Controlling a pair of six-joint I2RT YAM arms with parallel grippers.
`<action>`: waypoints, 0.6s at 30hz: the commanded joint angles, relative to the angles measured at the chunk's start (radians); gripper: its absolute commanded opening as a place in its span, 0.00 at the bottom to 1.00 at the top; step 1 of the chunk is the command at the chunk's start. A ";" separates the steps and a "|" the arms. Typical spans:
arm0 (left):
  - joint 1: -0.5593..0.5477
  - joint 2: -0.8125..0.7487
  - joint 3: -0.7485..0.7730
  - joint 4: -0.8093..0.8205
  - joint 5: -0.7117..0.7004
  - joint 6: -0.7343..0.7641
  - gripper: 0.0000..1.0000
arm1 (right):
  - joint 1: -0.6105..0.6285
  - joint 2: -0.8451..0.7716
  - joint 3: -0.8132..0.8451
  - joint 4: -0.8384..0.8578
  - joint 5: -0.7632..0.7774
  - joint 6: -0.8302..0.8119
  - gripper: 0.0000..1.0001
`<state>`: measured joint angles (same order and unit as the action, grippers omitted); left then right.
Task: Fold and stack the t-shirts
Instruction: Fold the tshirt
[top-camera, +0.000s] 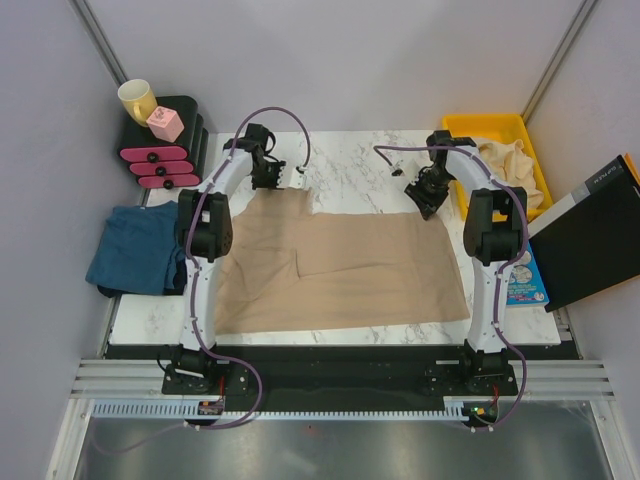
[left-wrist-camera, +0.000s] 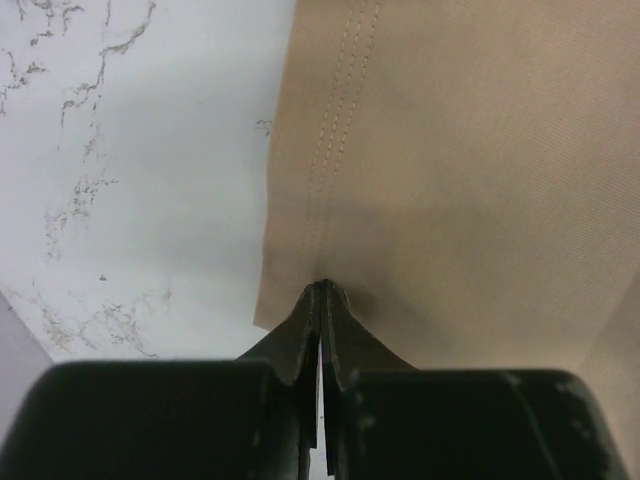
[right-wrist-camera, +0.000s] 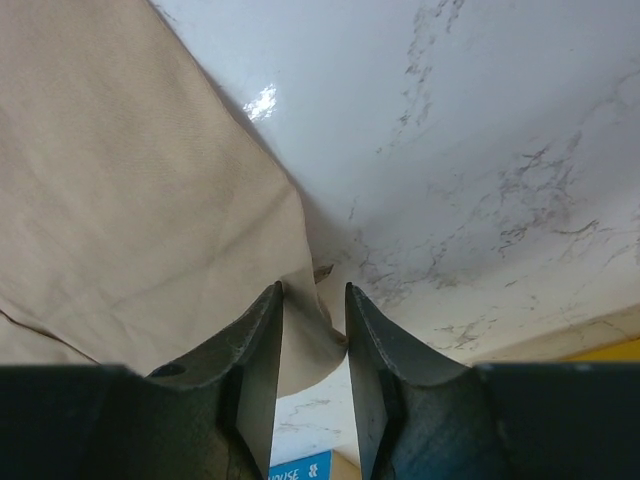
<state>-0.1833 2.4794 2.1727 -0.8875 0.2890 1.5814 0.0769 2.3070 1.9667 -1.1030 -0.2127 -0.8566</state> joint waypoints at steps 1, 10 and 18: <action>-0.001 0.067 0.001 -0.189 -0.022 0.006 0.02 | 0.008 -0.052 -0.025 0.011 -0.008 0.008 0.38; -0.002 -0.057 -0.045 0.054 -0.040 -0.210 0.02 | 0.008 -0.060 -0.043 0.034 -0.002 0.005 0.37; 0.002 -0.065 0.007 0.229 -0.183 -0.424 0.69 | 0.011 -0.050 -0.043 0.055 -0.010 0.021 0.38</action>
<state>-0.1856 2.4435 2.1242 -0.7353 0.2008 1.3537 0.0814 2.3066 1.9244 -1.0710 -0.2085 -0.8486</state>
